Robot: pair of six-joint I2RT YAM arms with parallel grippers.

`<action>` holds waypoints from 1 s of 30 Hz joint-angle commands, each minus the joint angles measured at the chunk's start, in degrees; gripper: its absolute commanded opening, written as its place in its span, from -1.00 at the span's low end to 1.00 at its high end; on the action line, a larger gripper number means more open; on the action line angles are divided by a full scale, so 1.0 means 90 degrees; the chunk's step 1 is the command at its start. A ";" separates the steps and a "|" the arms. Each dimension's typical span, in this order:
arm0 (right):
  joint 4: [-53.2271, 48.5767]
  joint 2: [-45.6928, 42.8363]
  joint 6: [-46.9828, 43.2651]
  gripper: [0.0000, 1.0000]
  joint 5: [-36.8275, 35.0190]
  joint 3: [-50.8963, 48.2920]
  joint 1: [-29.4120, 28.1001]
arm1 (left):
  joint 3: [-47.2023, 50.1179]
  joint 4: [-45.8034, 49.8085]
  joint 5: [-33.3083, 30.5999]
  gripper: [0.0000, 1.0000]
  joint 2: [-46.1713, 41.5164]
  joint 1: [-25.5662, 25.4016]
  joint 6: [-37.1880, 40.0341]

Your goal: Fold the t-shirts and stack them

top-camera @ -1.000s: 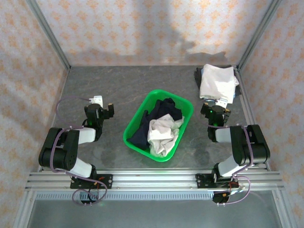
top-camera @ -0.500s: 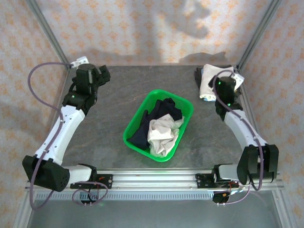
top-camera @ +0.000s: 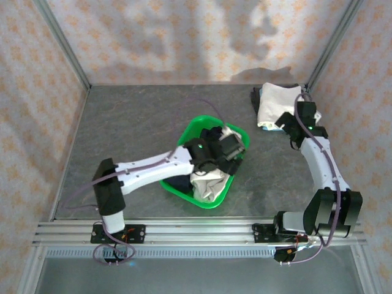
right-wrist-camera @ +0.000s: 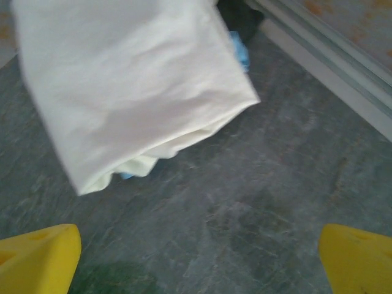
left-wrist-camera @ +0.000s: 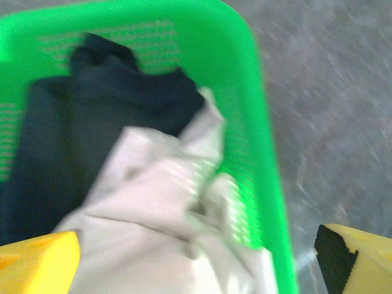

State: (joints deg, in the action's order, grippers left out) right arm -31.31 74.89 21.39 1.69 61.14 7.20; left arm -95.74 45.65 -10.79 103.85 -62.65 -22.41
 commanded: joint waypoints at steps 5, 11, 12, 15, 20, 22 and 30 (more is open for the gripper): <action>-0.0121 -0.0160 0.0268 0.99 0.0625 -0.0411 0.0434 | -0.0780 0.0988 0.0278 0.97 0.1120 -0.0148 0.0246; -0.0057 -0.0004 0.0295 0.99 0.0694 -0.0341 0.0434 | -0.0755 0.1093 0.0261 0.62 0.1617 -0.0002 0.0539; -0.0056 0.0008 0.0288 0.99 0.0712 -0.0311 0.0437 | -0.0718 0.1102 0.0323 0.55 0.1656 0.0055 0.0573; -0.0009 0.0047 0.0306 0.99 0.0649 -0.0280 0.0432 | -0.0492 0.1112 0.0303 0.15 0.1625 0.0280 0.0813; -0.0053 0.0157 0.0321 0.99 0.0485 -0.0221 0.0449 | 0.0322 0.0997 -0.0142 -0.67 0.1065 0.1124 0.1484; -0.0095 0.0180 0.0315 0.99 0.0374 -0.0202 0.0449 | 0.0725 0.0751 -0.0177 -0.77 0.0748 0.1589 0.2068; -0.0083 0.0258 0.0322 0.99 -0.0017 -0.0162 0.0536 | 0.1065 -0.0181 -0.0409 -1.00 0.0356 0.3928 0.4257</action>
State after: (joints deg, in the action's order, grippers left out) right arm -31.68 76.34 23.57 4.38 57.76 11.49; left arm -84.36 46.37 -12.43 108.71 -32.88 7.38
